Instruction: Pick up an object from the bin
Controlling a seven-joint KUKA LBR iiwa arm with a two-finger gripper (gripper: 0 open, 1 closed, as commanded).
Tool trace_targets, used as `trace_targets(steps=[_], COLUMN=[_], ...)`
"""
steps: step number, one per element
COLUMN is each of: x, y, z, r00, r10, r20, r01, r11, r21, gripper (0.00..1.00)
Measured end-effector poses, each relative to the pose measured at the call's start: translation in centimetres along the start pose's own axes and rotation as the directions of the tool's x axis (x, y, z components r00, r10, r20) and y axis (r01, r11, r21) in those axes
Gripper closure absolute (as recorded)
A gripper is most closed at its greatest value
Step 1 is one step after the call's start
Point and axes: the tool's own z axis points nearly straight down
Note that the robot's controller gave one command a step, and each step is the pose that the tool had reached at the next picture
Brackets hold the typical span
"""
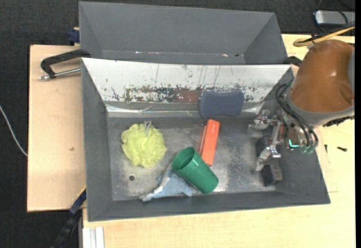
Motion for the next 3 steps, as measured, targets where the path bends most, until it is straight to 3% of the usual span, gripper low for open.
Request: trace_targets(steps=[1, 2, 3], x=[-0.2, -1.3, -1.7], y=[0.0, 4.3, 6.3], z=[-0.4, -2.6, -3.5], r00=[1.000, 0.998, 0.996], r10=[-0.001, -0.065, -0.092], r20=[0.008, 0.011, 0.016], r01=[0.001, 0.065, 0.092], r11=[1.000, 0.998, 0.996], r21=[0.001, 0.003, 0.003], gripper=[0.00, 0.00, 0.00])
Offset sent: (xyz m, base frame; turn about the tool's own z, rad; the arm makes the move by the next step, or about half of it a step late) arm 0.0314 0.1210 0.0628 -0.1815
